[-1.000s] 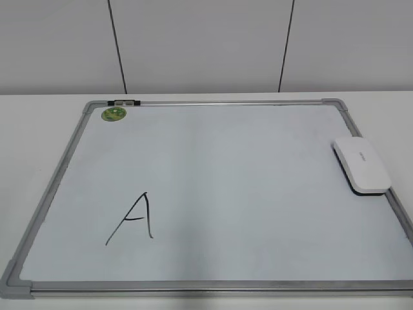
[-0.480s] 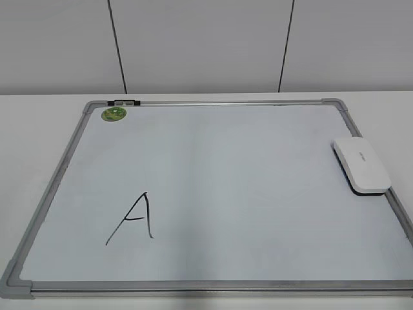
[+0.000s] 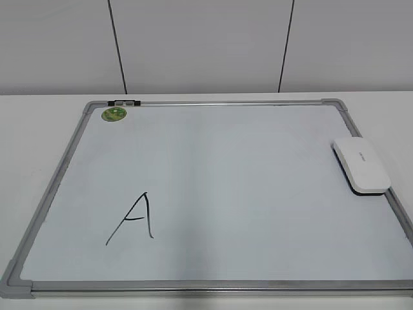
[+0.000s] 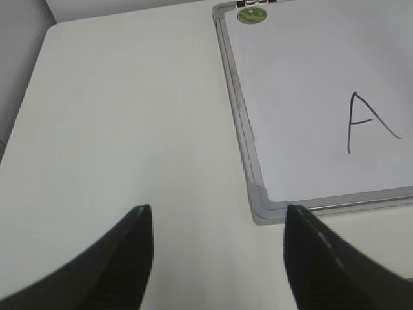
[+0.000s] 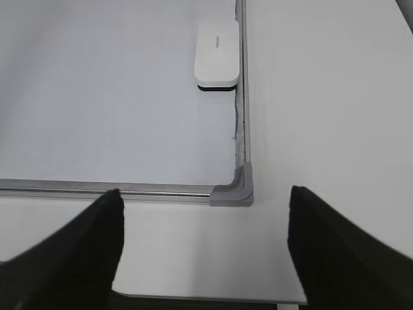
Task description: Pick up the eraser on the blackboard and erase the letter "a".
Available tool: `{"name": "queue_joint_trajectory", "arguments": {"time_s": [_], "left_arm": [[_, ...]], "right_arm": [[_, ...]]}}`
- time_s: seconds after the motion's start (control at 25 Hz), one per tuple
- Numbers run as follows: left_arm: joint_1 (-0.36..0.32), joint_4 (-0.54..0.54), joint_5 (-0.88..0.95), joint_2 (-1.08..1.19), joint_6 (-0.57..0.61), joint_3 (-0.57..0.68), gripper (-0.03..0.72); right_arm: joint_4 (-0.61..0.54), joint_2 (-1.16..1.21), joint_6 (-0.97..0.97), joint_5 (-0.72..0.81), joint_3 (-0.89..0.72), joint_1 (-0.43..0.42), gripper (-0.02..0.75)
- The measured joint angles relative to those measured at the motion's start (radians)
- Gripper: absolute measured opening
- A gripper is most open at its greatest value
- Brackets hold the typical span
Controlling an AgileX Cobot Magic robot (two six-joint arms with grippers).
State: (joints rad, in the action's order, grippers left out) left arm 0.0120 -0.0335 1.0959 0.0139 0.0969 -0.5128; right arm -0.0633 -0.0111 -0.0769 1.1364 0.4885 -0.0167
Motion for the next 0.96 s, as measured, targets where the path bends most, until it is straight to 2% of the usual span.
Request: {"name": "queue_joint_trajectory", "arguments": {"time_s": [0.96], "left_arm": [[0.000, 0.000, 0.004, -0.005, 0.000, 0.000, 0.472]], "right_arm": [[-0.002, -0.004, 0.002, 0.002, 0.000, 0.000, 0.587]]}}
